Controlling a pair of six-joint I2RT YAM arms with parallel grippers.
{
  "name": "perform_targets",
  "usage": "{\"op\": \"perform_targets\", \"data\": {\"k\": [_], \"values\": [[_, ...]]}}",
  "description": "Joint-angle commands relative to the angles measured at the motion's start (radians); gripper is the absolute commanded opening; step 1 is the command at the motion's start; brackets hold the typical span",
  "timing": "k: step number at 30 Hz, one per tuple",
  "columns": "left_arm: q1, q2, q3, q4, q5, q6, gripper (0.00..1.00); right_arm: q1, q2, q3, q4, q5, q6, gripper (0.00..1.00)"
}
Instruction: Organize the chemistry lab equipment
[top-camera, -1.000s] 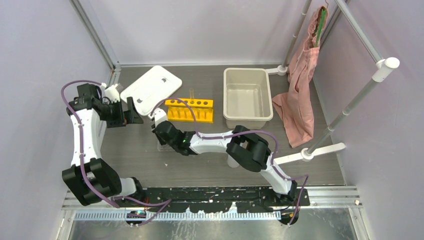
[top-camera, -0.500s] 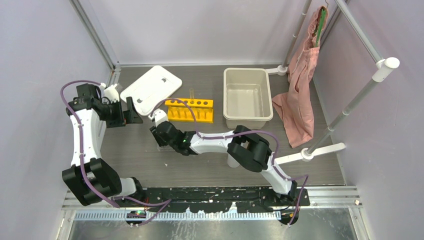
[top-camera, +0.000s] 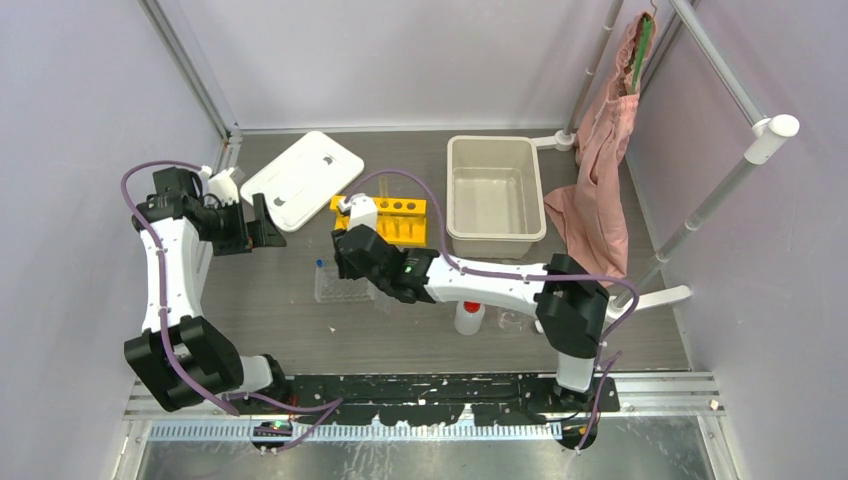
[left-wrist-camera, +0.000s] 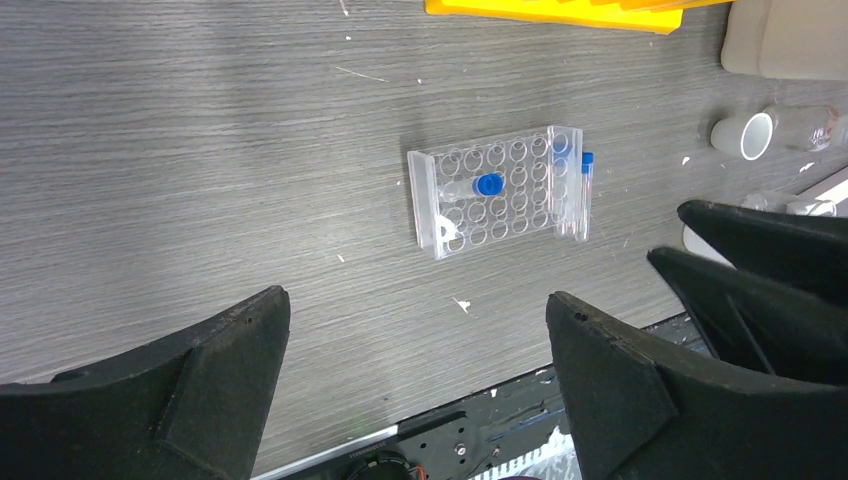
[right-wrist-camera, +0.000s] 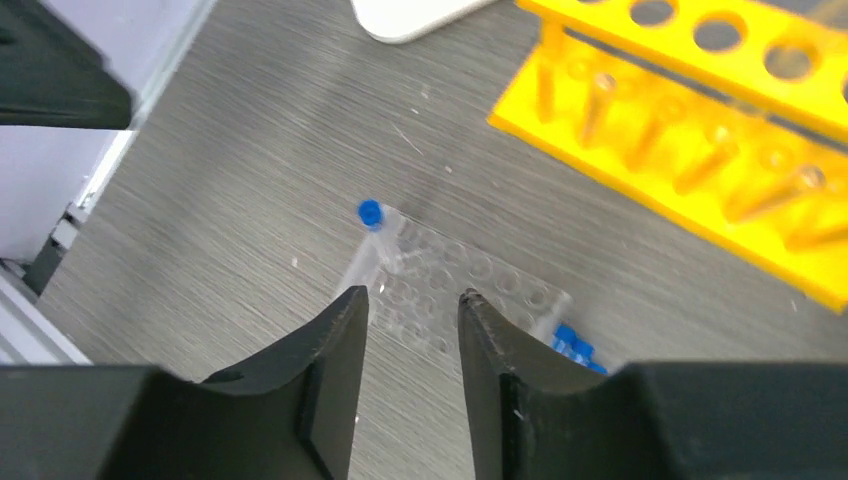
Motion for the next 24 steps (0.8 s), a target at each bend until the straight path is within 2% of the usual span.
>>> {"op": "perform_targets", "data": {"k": [1, 7, 24], "values": [[0.008, -0.018, 0.034, 0.004, 0.023, 0.005, 1.0, -0.035, -0.031, -0.055, -0.193, 0.038, 0.186, 0.42], [0.009, -0.017, 0.041, -0.012, 0.023, 0.003, 1.0, -0.048, 0.033, -0.034, -0.344, 0.019, 0.263, 0.38], [0.009, -0.013, 0.036, -0.012, 0.017, 0.005, 1.0, -0.133, 0.119, -0.068, -0.348, -0.116, 0.352, 0.31]]}}
